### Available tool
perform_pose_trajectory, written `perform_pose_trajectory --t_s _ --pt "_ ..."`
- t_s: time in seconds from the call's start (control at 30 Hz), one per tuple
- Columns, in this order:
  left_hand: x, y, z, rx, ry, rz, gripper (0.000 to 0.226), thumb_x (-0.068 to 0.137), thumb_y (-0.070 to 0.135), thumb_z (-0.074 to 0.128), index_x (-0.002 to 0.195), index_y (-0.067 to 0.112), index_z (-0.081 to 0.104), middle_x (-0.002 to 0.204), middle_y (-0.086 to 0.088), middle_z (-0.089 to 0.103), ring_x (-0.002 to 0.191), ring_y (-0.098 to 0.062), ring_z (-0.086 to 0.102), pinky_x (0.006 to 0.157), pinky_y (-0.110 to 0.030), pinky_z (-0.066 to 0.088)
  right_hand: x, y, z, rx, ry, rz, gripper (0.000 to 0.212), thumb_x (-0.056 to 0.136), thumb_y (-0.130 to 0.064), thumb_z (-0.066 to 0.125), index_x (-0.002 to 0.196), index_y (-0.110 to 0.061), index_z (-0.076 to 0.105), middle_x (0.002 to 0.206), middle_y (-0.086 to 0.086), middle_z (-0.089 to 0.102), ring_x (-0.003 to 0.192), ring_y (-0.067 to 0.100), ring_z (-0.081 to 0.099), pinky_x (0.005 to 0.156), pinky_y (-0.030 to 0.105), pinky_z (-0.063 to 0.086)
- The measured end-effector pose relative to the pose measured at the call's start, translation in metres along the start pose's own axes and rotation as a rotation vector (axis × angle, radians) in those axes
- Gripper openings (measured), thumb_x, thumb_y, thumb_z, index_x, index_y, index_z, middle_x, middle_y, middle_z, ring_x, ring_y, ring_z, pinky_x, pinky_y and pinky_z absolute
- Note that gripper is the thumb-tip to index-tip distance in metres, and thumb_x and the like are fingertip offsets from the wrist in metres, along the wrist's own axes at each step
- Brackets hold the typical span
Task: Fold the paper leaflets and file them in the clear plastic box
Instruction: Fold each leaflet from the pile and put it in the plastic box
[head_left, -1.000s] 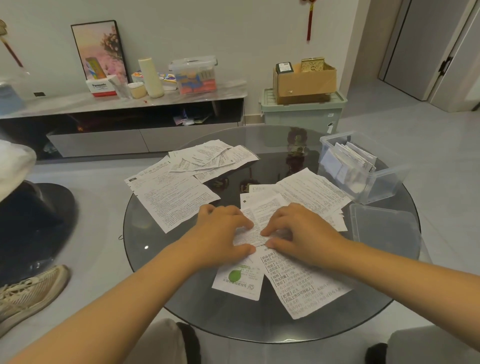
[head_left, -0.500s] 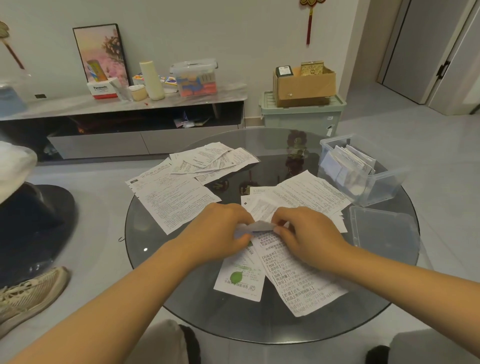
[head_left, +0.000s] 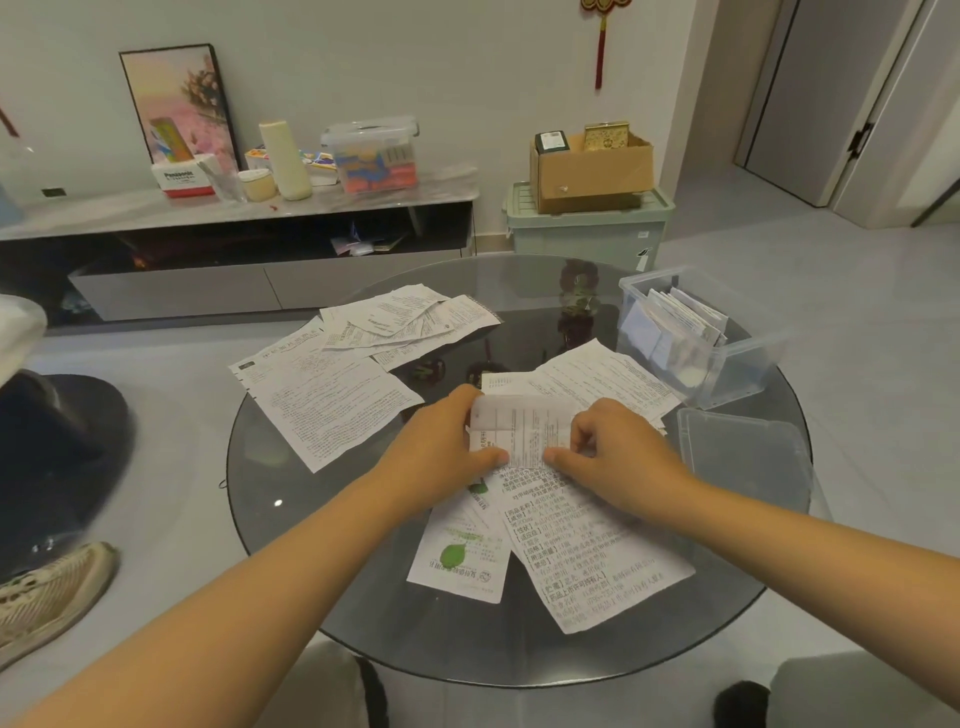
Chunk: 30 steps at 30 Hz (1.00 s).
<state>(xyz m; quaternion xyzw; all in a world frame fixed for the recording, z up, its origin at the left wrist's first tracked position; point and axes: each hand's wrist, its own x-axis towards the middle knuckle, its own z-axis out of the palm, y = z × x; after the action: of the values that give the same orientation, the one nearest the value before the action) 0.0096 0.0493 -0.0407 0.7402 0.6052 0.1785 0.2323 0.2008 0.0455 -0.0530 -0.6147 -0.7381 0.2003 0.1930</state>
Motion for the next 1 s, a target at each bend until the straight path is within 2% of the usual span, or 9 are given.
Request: perform_pose_trajectory --t_s 0.13,0.27,0.37,0.43,0.53,0.67,0.77,0.9,1.0 --pt "0.007 0.001 0.007 -0.024 0.025 -0.045 0.069 0.079 0.025 0.075 0.136 0.023 0.035 0.112 0.000 0.051 0.087 -0.012 0.049 0.079 -0.026 0.045 0.002 0.002 0.003 -0.077 0.062 0.034 0.036 0.075 -0.050 0.071 0.089 -0.025 0.049 0.097 -0.009 0.046 0.093 0.012 0.044 0.074 0.026 0.039" --pt "0.009 0.001 0.006 0.054 0.071 -0.063 0.072 0.074 0.030 0.079 0.134 0.024 0.038 0.120 0.001 0.039 0.101 -0.017 0.047 0.090 -0.031 0.046 0.007 0.004 -0.004 -0.086 -0.005 -0.092 0.057 0.080 -0.042 0.068 0.129 -0.035 0.040 0.134 -0.008 0.035 0.124 0.016 0.029 0.100 0.033 0.025" --pt "0.006 0.006 0.003 0.181 0.040 0.068 0.037 0.080 0.027 0.074 0.112 0.023 0.057 0.107 0.006 0.042 0.093 -0.013 0.047 0.086 -0.028 0.044 0.009 0.005 -0.007 -0.169 -0.088 -0.148 0.033 0.093 -0.034 0.053 0.125 -0.036 0.051 0.136 -0.012 0.043 0.127 0.015 0.026 0.104 0.035 0.019" --pt "0.002 0.010 0.004 0.251 0.016 0.133 0.013 0.089 0.024 0.062 0.101 0.022 0.063 0.099 0.006 0.049 0.092 -0.015 0.053 0.084 -0.029 0.044 0.010 0.006 -0.008 -0.148 -0.086 -0.154 0.029 0.094 -0.028 0.050 0.121 -0.035 0.055 0.132 -0.010 0.048 0.126 0.016 0.028 0.104 0.035 0.019" --pt "-0.004 0.015 0.009 0.342 0.023 0.181 0.019 0.094 0.032 0.049 0.103 0.021 0.062 0.101 0.003 0.055 0.096 -0.017 0.053 0.085 -0.031 0.043 0.010 0.006 -0.011 -0.136 -0.076 -0.170 0.026 0.092 -0.026 0.053 0.116 -0.035 0.059 0.121 -0.007 0.052 0.120 0.016 0.032 0.100 0.031 0.020" --pt "-0.005 0.015 0.010 0.447 -0.057 0.176 0.056 0.080 0.068 0.050 0.119 0.028 0.054 0.114 0.007 0.051 0.108 -0.014 0.046 0.095 -0.032 0.037 0.006 0.010 -0.014 -0.149 -0.159 -0.239 0.028 0.087 -0.031 0.060 0.114 -0.037 0.060 0.111 -0.009 0.054 0.106 0.010 0.033 0.089 0.025 0.021" --pt "-0.010 0.015 0.011 0.476 -0.107 0.181 0.071 0.074 0.073 0.053 0.129 0.030 0.045 0.124 0.006 0.044 0.115 -0.014 0.040 0.100 -0.032 0.032 0.005 0.013 -0.015 -0.169 -0.192 -0.284 0.031 0.086 -0.034 0.063 0.117 -0.037 0.060 0.105 -0.011 0.053 0.103 0.008 0.032 0.089 0.026 0.024" --pt "-0.011 0.016 0.009 0.491 -0.075 0.228 0.059 0.083 0.063 0.051 0.129 0.026 0.047 0.121 0.005 0.048 0.111 -0.015 0.042 0.097 -0.030 0.032 0.008 0.015 -0.013 -0.232 -0.143 -0.381 0.025 0.089 -0.040 0.057 0.113 -0.034 0.064 0.101 -0.013 0.050 0.099 0.005 0.029 0.086 0.023 0.021" --pt "-0.008 0.016 0.005 0.387 -0.079 0.181 0.040 0.089 0.052 0.048 0.113 0.023 0.062 0.110 0.003 0.057 0.101 -0.015 0.051 0.089 -0.031 0.042 0.011 0.013 -0.012 -0.180 -0.083 -0.407 0.020 0.092 -0.037 0.053 0.103 -0.028 0.068 0.101 -0.012 0.050 0.100 0.006 0.032 0.093 0.026 0.027"
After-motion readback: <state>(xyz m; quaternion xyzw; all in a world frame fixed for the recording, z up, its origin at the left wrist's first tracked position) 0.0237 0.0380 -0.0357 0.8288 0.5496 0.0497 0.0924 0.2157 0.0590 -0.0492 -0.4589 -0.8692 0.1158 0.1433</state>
